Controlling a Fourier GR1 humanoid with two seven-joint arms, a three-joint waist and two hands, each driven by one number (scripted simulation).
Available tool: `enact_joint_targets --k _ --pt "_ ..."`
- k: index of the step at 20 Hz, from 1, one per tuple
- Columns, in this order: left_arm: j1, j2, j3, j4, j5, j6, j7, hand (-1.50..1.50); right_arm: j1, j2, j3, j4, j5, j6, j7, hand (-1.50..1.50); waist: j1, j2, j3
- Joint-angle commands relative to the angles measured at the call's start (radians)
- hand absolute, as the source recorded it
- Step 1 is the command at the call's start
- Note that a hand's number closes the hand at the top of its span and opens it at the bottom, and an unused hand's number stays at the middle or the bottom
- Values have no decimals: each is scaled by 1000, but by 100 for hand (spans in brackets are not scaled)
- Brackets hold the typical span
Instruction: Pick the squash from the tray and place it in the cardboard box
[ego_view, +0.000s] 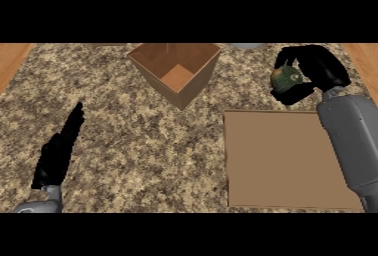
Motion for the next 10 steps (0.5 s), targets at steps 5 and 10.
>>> enact_joint_targets --k 5,10 --pt "-23 11 14 -48 -3 1 69 0 -150 41 -101 -26 -212 112 -123 150 -5 0 0" --pt "114 -30 -27 -65 -31 14 -42 0 -239 167 -57 -76 -218 113 26 150 0 -3 -1"
